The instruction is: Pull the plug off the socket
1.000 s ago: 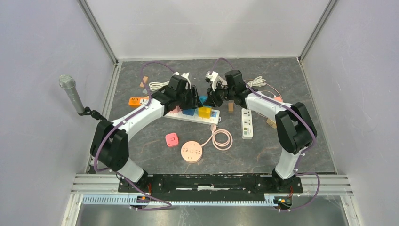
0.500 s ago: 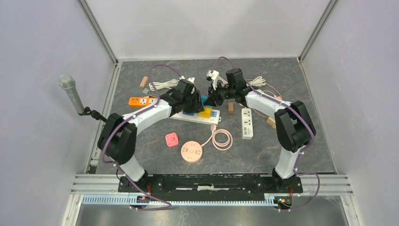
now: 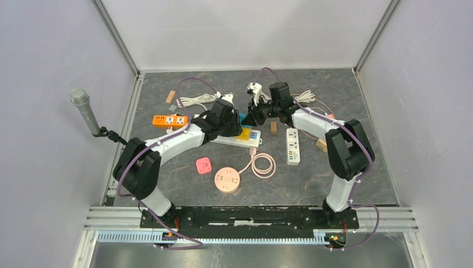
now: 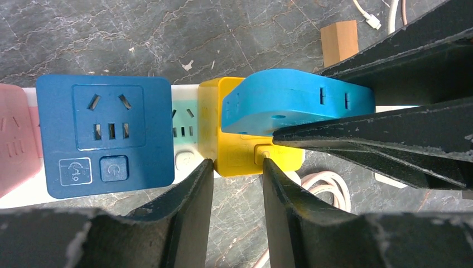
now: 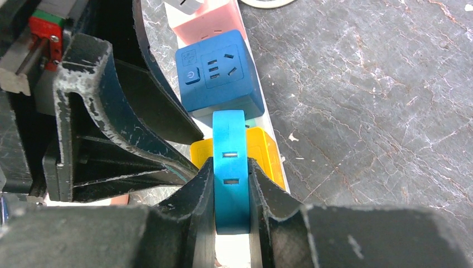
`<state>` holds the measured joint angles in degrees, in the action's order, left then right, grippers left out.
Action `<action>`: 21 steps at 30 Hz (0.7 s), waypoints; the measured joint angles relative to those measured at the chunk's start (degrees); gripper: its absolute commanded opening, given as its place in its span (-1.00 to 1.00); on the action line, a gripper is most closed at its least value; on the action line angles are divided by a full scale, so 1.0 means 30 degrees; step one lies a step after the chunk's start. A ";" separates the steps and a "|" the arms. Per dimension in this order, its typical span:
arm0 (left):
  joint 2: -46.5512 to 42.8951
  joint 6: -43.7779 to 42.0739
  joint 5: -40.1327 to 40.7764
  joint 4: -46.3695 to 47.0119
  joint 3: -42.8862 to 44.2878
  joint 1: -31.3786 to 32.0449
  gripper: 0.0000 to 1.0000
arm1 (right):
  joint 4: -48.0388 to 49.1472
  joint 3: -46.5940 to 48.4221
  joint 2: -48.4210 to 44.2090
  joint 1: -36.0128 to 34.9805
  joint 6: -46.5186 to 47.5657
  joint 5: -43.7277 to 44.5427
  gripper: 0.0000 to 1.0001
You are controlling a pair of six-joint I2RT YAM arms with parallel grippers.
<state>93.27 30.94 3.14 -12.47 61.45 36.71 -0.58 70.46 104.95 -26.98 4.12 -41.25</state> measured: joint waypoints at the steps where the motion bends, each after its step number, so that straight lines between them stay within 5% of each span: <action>1: -0.0051 0.0000 0.0102 0.0138 -0.0102 0.0044 -0.14 | 0.0066 -0.0044 -0.0015 0.0007 -0.0007 -0.0022 -1.00; 21: -0.0015 -0.0051 0.0656 0.0474 -0.0189 0.0146 -0.22 | 0.0459 -0.0160 -0.0117 0.0219 -0.0772 0.0044 -1.00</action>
<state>93.23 30.79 5.10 -11.05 60.88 37.15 0.80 69.97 104.60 -26.33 1.80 -41.12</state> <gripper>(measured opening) 0.399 0.258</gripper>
